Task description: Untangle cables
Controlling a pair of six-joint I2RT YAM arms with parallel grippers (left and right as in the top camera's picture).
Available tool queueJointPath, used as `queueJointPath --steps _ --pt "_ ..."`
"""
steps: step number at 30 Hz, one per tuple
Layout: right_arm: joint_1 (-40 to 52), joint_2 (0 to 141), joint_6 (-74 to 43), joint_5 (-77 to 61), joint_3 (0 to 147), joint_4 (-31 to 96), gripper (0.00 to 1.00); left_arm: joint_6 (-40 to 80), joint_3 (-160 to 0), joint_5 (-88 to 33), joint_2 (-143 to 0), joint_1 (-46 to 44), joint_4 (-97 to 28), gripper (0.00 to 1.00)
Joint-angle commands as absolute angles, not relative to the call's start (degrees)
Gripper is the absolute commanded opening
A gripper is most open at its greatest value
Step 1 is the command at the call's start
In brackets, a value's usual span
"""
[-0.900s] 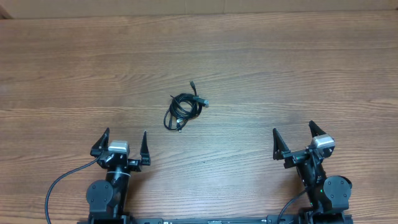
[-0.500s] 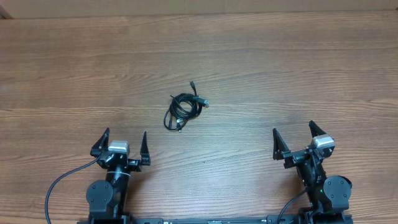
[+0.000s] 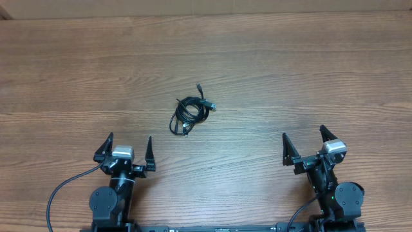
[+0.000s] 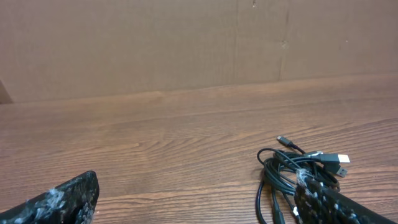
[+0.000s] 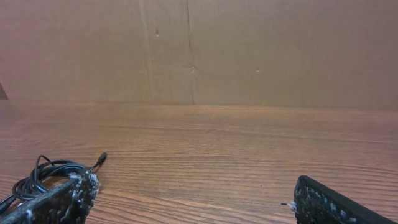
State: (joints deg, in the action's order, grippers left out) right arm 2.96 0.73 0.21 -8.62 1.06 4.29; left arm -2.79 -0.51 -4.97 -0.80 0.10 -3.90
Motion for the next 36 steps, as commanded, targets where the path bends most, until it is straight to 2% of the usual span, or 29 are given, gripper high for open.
queueJointPath --steps 1,26,36 --pt "2.5 0.2 0.1 -8.7 0.4 4.0 1.0 -3.4 -0.3 -5.6 -0.3 0.4 -4.1 1.0" --pt "2.5 0.2 0.1 -8.7 0.4 4.0 1.0 -3.4 -0.3 -4.1 -0.3 0.4 -4.1 1.0" --pt "2.5 0.2 0.1 -8.7 0.4 4.0 1.0 0.1 -1.5 -2.5 -0.3 0.4 -4.6 1.0"
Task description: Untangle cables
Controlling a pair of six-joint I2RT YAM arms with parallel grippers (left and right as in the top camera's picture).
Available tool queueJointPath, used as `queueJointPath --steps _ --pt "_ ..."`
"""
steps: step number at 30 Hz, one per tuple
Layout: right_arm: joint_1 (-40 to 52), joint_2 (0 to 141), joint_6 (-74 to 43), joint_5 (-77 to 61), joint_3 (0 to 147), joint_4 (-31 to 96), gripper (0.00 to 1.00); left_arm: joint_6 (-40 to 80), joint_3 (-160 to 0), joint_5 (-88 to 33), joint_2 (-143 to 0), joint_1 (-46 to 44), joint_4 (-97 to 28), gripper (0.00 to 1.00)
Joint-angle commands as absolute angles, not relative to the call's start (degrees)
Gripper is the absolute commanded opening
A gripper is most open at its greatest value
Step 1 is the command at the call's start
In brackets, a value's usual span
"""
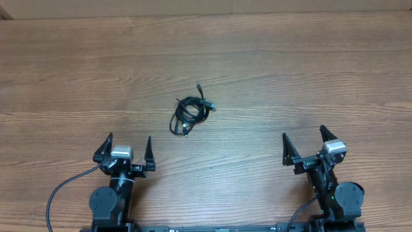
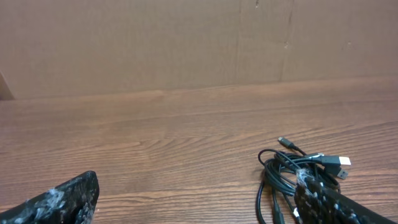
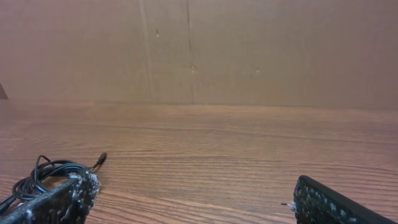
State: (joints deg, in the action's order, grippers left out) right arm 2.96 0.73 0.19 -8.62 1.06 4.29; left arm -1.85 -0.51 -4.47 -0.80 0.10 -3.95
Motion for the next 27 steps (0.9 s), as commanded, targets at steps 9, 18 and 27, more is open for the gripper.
queueJointPath --steps 9,18,27 --pt "2.5 0.2 0.1 -8.7 0.4 4.0 1.0 1.3 -7.1 0.6 -4.3 0.4 -9.5 1.0" --pt "2.5 0.2 0.1 -8.7 0.4 4.0 1.0 1.3 -16.8 0.0 -25.3 0.4 -7.2 1.0" --pt "2.5 0.2 0.1 -8.7 0.4 4.0 1.0 1.3 -31.5 -4.3 -47.0 0.3 -9.9 1.0"
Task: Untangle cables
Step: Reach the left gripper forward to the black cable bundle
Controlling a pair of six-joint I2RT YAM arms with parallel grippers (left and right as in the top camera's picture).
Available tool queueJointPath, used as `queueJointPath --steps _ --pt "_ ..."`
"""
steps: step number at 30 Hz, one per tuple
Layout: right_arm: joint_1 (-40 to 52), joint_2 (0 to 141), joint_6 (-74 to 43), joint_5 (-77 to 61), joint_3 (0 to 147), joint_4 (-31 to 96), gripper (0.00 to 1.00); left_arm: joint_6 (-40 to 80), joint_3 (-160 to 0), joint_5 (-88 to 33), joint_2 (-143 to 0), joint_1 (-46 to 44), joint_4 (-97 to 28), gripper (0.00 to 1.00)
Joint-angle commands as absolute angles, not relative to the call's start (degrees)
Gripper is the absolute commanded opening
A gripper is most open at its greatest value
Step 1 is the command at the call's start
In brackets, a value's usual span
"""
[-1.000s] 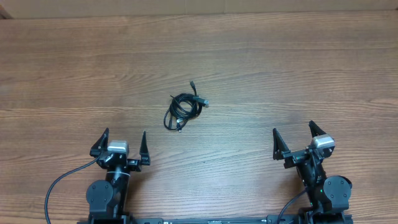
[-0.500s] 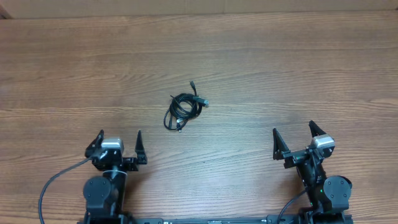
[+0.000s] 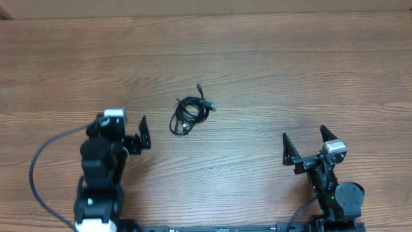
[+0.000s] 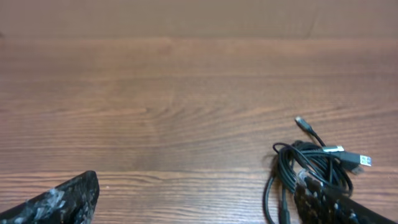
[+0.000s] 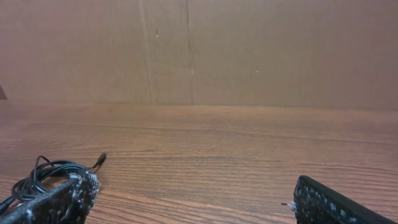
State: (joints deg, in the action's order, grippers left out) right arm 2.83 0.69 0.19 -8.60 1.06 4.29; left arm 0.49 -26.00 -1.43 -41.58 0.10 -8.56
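A small tangled bundle of black cables (image 3: 188, 113) lies mid-table, with a silver-tipped plug (image 4: 362, 161) sticking out on its right side. My left gripper (image 3: 122, 129) hangs open a short way to the left of the bundle and nearer me, nothing between its fingers; in its wrist view the cables (image 4: 311, 168) sit just beyond the right finger (image 4: 323, 202). My right gripper (image 3: 304, 143) stands open near the front edge, far right of the bundle, which shows behind its left finger (image 5: 53, 202) as black loops (image 5: 43, 171).
The wooden table (image 3: 290, 71) runs back to a brown cardboard wall (image 5: 249, 50). Each arm's black lead trails off toward the front edge.
My left arm has risen and moved forward from the front edge toward the cable bundle, its camera tipped down at the table. The right arm and the cables have not moved.
Both grippers stood open and still near the front edge at the two earlier moments, the cable bundle untouched mid-table. Now the left gripper is raised and closer to the bundle, still open.
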Motion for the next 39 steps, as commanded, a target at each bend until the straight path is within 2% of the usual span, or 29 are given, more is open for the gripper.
queueJointPath --steps 1,9,20,31,39 --pt "2.5 0.2 0.1 -8.7 0.4 4.0 1.0 1.3 -33.4 -4.9 -49.4 0.3 -11.1 1.0" --pt "2.5 0.2 0.1 -8.7 0.4 4.0 1.0 1.5 -49.2 -7.5 -65.5 -1.3 -24.4 1.0" --pt "2.5 0.2 0.1 -8.7 0.4 4.0 1.0 6.1 -63.7 -7.5 -79.5 -6.8 -33.1 1.0" --pt "2.5 0.2 0.1 -8.7 0.4 4.0 1.0 7.2 -65.1 -7.6 -82.1 -7.4 -36.3 1.0" --pt "2.5 0.2 0.1 -8.7 0.4 4.0 1.0 16.4 -65.1 -7.6 -82.4 -7.6 -34.0 1.0"
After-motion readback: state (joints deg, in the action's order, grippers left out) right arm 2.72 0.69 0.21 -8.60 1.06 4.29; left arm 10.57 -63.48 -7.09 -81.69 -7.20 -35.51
